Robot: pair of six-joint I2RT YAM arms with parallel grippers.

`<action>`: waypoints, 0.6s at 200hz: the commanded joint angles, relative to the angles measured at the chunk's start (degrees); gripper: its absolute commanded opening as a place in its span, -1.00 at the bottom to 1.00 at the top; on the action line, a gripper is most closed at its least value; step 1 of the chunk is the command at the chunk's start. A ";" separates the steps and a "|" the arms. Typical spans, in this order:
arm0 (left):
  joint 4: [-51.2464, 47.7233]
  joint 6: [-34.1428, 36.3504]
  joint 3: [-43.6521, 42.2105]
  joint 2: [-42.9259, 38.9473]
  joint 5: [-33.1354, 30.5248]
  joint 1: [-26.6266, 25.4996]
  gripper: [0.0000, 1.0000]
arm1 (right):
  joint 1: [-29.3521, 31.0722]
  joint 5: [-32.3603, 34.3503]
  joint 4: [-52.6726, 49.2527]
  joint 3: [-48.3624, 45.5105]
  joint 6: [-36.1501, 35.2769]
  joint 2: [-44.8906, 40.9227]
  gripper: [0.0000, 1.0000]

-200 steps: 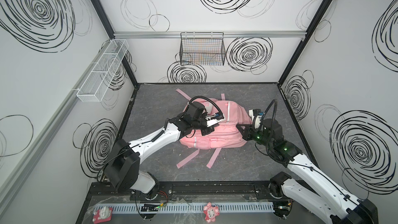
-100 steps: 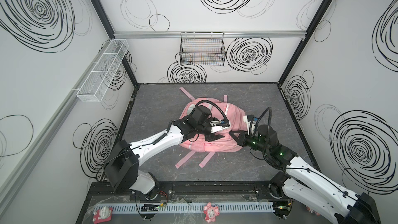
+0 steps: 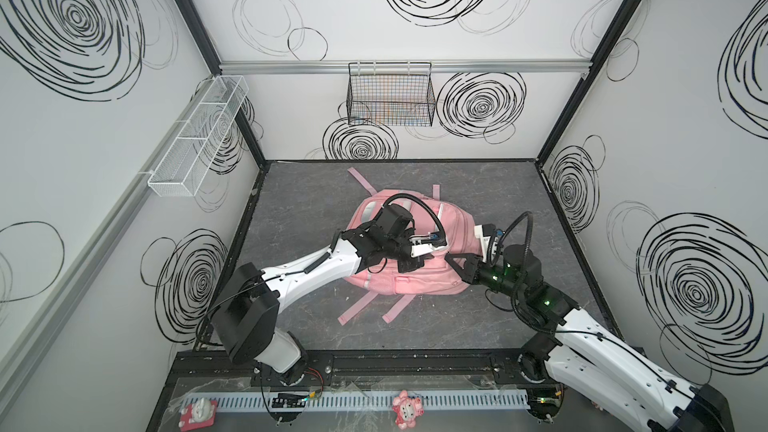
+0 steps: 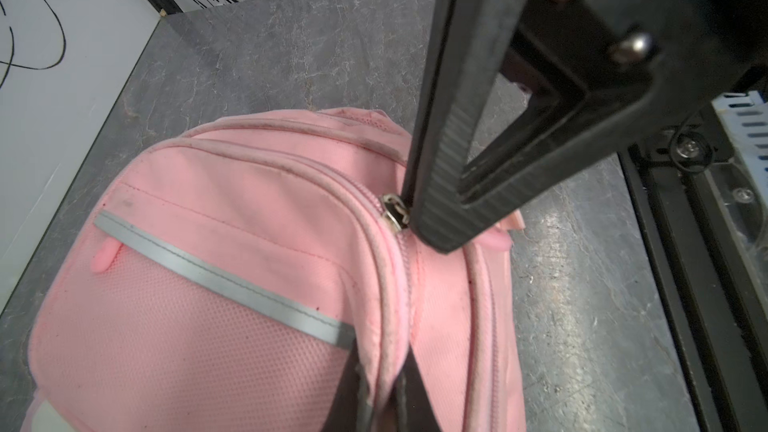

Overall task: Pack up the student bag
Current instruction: 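Pull the zipper along the bag top with right while left holds the bag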

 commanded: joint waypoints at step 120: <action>-6.13 14.82 -7.09 -13.70 -2.45 3.72 -1.00 | -26.55 -18.01 8.73 2.33 -2.95 7.84 -1.00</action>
